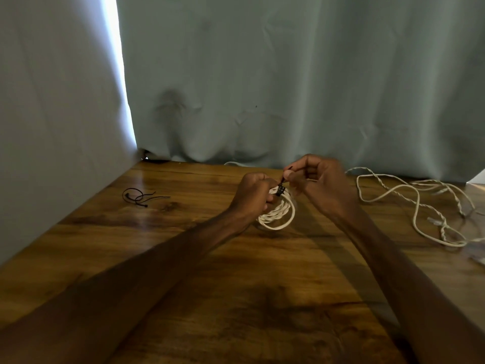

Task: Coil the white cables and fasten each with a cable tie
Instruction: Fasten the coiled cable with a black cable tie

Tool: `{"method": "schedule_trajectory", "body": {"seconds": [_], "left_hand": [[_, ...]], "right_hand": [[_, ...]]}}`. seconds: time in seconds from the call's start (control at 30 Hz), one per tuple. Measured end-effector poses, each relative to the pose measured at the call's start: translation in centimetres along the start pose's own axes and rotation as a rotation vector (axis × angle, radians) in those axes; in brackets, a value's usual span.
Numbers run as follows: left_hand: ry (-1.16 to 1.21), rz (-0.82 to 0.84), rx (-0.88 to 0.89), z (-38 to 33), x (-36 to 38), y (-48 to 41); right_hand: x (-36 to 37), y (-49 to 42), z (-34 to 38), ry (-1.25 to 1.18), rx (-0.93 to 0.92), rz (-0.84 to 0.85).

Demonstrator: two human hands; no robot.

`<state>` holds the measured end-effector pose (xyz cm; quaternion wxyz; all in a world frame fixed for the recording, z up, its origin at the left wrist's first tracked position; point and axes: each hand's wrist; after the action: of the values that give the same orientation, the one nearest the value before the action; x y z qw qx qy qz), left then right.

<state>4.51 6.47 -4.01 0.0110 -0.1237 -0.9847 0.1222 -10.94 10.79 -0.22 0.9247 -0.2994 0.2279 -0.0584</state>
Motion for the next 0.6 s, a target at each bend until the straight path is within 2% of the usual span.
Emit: {"method": "schedule_trajectory", "body": {"seconds": [0.13, 0.23, 0.37, 0.43, 0.5, 0.6], "left_hand": [[-0.242, -0.223, 0.156, 0.3, -0.2, -0.5], [-0.325, -0.27, 0.172, 0.6, -0.4, -1.1], [-0.305, -0.221, 0.191, 0.9, -0.5, -1.2], [-0.183, -0.135, 0.144, 0.9, -0.6, -1.3], [-0.067, -0.01, 0.083, 0.9, -0.9, -1.2], [-0.025, 0.111, 0.068, 0.4, -0.7, -0.4]], "right_hand": [[1.4, 0.6, 1.3, 0.079, -0.125, 0.021], [2.1, 1.0, 1.7, 0.089, -0.159, 0.056], [2.2, 1.2, 1.9, 0.051, -0.158, 0.112], [2.0, 1.0, 1.9, -0.069, -0.106, 0.079], [1.8, 0.8, 1.7, -0.228, 0.013, 0.005], [1.2, 0.5, 1.2, -0.393, 0.225, -0.092]]}}
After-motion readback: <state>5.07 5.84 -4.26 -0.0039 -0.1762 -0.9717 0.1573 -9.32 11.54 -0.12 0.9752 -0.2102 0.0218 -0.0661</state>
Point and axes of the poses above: each hand's wrist, its own y-axis away from the middle knuckle, its own x-axis out of the palm, z = x × y, and after that the axes turned 2 degrees about z, right-handed
